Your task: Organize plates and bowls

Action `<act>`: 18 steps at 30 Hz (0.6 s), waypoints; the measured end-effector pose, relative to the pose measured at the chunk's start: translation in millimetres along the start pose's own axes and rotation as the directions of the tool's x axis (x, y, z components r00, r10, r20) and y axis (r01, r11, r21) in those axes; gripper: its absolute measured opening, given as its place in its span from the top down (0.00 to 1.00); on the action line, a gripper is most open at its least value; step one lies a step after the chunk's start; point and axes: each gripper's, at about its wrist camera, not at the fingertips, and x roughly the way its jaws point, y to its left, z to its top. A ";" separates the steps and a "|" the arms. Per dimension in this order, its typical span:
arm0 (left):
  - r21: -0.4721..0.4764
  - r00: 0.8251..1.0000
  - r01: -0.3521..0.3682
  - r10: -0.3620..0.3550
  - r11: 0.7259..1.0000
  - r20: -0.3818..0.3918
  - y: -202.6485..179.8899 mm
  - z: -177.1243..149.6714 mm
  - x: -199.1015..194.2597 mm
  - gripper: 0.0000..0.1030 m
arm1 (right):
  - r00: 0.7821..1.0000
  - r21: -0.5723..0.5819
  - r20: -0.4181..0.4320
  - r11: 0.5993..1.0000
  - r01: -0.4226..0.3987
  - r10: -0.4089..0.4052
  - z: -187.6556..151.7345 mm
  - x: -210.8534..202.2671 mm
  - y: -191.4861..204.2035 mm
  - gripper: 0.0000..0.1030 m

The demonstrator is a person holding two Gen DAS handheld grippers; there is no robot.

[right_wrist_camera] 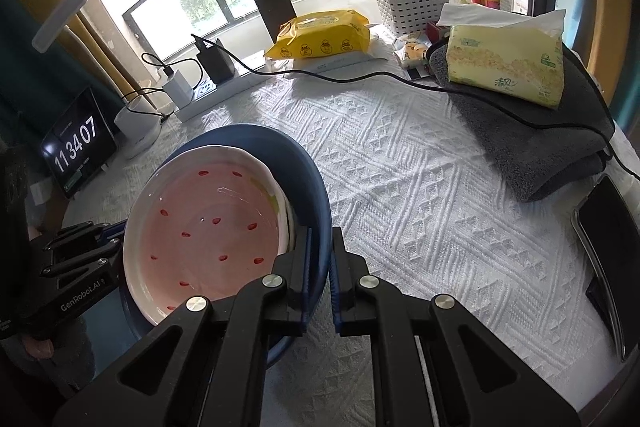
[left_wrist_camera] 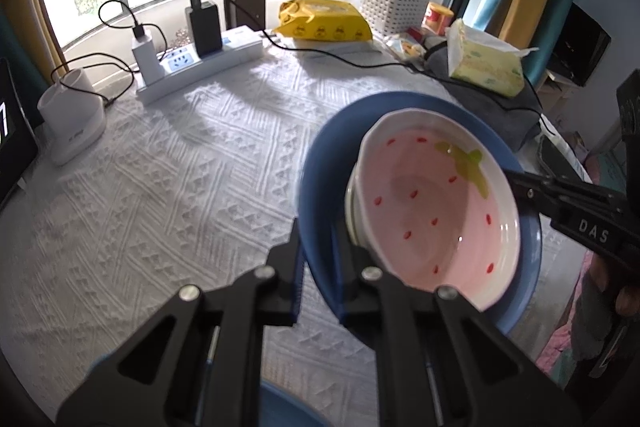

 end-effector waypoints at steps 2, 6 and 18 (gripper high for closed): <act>0.001 1.000 0.005 -0.005 1.000 -0.003 -0.9 -1.1 0.2 0.90 | 1.000 -0.001 0.004 1.000 0.006 -0.006 -0.4 -2.2 0.5 0.90; 0.002 1.000 0.014 -0.014 1.000 -0.003 -2.8 -1.9 -1.4 0.90 | 1.000 -0.007 0.012 1.000 0.023 -0.023 -1.7 -6.9 1.6 0.90; -0.006 1.000 0.025 -0.025 1.000 0.005 1.0 -7.6 -10.2 0.90 | 1.000 -0.004 0.016 1.000 0.024 -0.024 -3.7 -15.8 5.7 0.90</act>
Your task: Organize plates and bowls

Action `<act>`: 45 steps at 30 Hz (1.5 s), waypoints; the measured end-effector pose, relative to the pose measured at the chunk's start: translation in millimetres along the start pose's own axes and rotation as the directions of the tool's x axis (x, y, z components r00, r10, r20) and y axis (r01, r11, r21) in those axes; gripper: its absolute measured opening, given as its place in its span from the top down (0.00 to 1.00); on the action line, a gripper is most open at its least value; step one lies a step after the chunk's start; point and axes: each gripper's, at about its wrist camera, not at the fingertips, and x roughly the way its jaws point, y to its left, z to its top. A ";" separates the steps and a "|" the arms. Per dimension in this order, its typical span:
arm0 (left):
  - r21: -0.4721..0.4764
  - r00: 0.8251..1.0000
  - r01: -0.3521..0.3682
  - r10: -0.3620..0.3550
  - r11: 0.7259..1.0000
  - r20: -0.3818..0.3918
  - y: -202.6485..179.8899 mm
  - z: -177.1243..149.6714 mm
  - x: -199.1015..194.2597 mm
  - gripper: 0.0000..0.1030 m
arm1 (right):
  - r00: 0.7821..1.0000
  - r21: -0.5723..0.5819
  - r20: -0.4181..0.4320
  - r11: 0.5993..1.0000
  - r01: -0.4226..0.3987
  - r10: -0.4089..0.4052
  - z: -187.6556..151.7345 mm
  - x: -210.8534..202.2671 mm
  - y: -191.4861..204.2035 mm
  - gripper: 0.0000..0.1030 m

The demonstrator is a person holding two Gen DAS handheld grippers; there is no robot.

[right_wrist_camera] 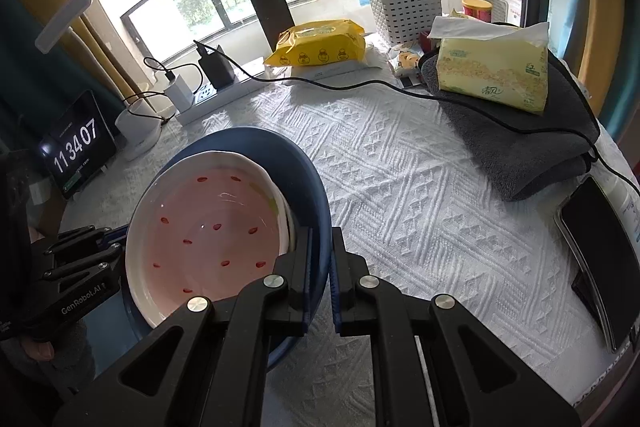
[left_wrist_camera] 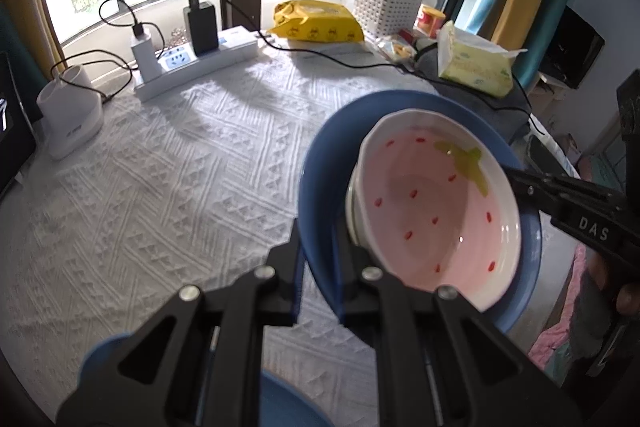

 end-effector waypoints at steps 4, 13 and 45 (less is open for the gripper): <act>-0.001 1.000 -0.004 0.004 1.000 0.001 1.5 -3.9 -3.3 0.90 | 1.000 -0.008 -0.007 1.000 0.002 -0.002 -2.0 0.3 4.4 0.90; -0.003 0.999 -0.015 0.015 1.000 0.038 6.3 -8.5 -25.5 0.90 | 1.000 -0.029 0.012 1.000 -0.004 0.004 -3.1 -12.2 17.2 0.90; -0.143 0.989 -0.078 0.095 0.987 0.113 79.1 -70.8 -108.1 0.90 | 0.996 -0.171 0.011 0.981 -0.090 0.094 -19.8 -31.4 121.2 0.90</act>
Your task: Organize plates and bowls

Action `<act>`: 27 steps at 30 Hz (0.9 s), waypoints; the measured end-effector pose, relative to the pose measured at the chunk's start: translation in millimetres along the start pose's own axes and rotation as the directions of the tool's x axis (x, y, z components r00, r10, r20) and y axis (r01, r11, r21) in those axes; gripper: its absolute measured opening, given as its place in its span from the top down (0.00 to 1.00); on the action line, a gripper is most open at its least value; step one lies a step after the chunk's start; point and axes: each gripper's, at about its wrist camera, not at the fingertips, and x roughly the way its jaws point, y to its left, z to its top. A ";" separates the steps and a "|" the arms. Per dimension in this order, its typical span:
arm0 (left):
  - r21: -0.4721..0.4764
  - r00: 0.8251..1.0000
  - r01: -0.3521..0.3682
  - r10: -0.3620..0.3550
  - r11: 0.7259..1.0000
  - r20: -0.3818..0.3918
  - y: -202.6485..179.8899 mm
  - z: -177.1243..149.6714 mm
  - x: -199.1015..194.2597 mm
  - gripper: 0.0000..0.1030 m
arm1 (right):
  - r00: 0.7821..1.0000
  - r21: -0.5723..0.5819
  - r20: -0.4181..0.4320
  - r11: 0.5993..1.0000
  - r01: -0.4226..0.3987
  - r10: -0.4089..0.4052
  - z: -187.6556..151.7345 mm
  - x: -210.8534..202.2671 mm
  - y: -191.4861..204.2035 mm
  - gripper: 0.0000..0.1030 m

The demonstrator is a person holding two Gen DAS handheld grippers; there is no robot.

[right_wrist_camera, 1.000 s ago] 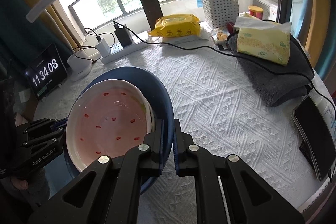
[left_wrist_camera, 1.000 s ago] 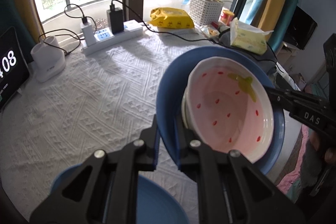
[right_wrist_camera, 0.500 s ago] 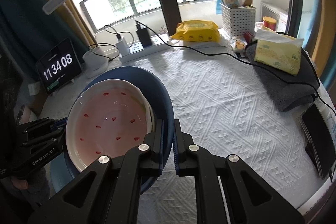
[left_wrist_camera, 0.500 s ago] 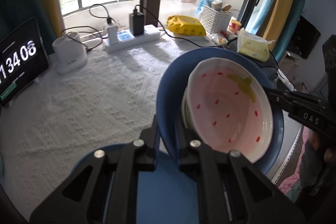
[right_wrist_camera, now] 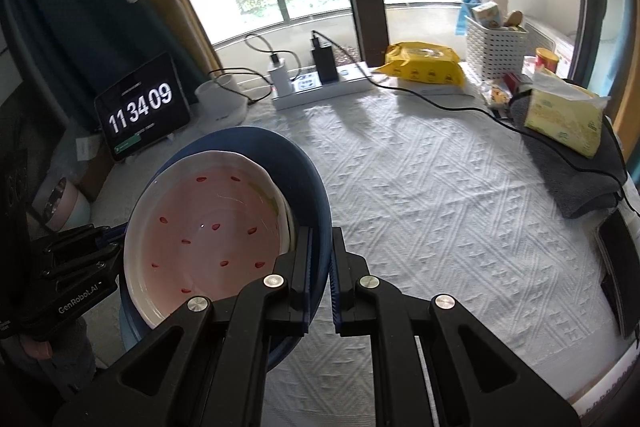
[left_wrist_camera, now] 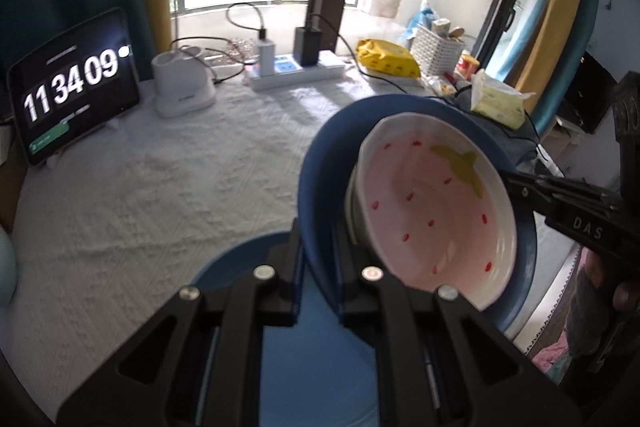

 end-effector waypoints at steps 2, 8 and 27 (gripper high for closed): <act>-0.010 1.000 -0.008 0.008 1.000 0.002 6.5 -3.8 -4.4 0.90 | 1.000 -0.009 -0.005 1.000 -0.012 0.012 -1.6 2.6 7.9 0.90; -0.042 0.999 -0.036 0.037 0.998 0.012 25.3 -16.6 -17.2 0.90 | 0.999 -0.027 -0.027 0.999 -0.044 0.043 -7.8 11.4 29.9 0.90; -0.108 0.997 -0.080 0.079 0.991 -0.012 60.2 -61.8 -37.3 0.90 | 0.989 -0.074 -0.123 0.993 -0.088 0.078 -36.7 30.8 80.0 0.89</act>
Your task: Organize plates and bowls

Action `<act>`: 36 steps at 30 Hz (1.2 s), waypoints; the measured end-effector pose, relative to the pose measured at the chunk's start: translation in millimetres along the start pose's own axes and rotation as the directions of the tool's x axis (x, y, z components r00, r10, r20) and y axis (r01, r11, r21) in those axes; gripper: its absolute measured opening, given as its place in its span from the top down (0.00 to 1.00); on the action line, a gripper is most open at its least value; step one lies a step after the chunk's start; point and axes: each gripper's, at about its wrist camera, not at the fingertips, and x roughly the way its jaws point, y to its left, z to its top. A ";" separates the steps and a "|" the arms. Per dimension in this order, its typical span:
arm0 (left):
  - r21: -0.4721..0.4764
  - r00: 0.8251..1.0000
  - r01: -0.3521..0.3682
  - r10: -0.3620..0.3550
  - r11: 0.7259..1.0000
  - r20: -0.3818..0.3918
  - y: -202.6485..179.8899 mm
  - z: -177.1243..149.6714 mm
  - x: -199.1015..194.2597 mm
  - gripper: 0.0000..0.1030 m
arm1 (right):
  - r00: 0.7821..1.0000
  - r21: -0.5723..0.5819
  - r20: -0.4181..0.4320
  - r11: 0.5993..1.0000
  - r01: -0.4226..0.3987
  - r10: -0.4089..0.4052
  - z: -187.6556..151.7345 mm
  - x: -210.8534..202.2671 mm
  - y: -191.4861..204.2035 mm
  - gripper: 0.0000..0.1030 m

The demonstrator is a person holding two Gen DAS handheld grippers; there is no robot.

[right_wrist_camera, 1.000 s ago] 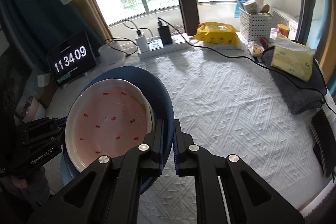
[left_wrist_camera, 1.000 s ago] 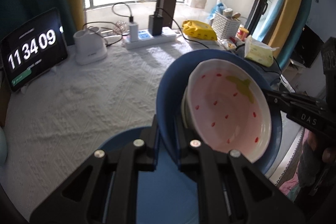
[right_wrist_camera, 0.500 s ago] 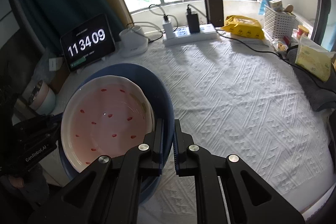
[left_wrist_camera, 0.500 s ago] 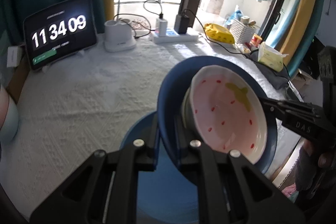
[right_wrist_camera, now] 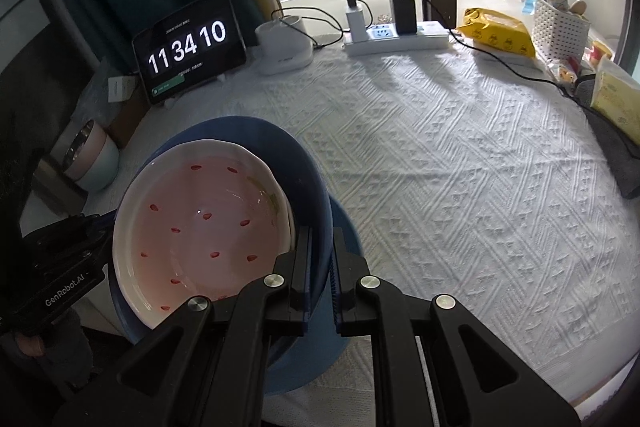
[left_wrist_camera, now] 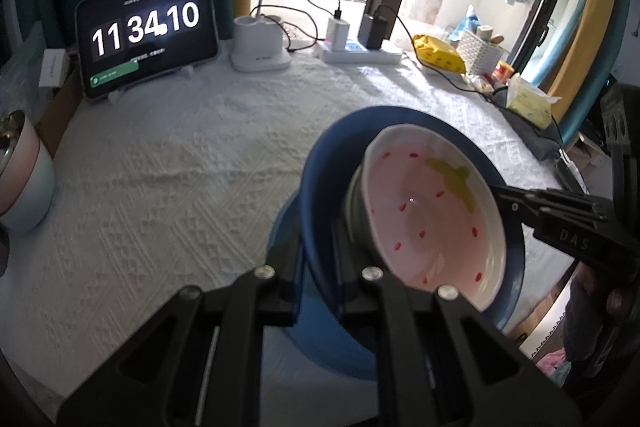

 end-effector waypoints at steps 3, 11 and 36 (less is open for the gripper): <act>-0.006 1.000 -0.003 0.003 1.000 -0.002 1.0 -2.7 0.4 0.90 | 1.000 -0.004 -0.004 1.000 0.000 0.000 -1.9 1.1 2.6 0.89; -0.021 1.000 -0.004 0.003 1.000 -0.011 5.4 -5.3 5.6 0.89 | 1.000 -0.011 -0.002 1.000 0.004 -0.004 -2.9 2.4 5.9 0.88; 0.023 0.994 -0.103 0.102 0.994 0.039 -1.5 -10.7 0.8 0.82 | 1.000 0.002 0.027 1.000 -0.012 0.012 -7.8 -4.1 -0.4 0.84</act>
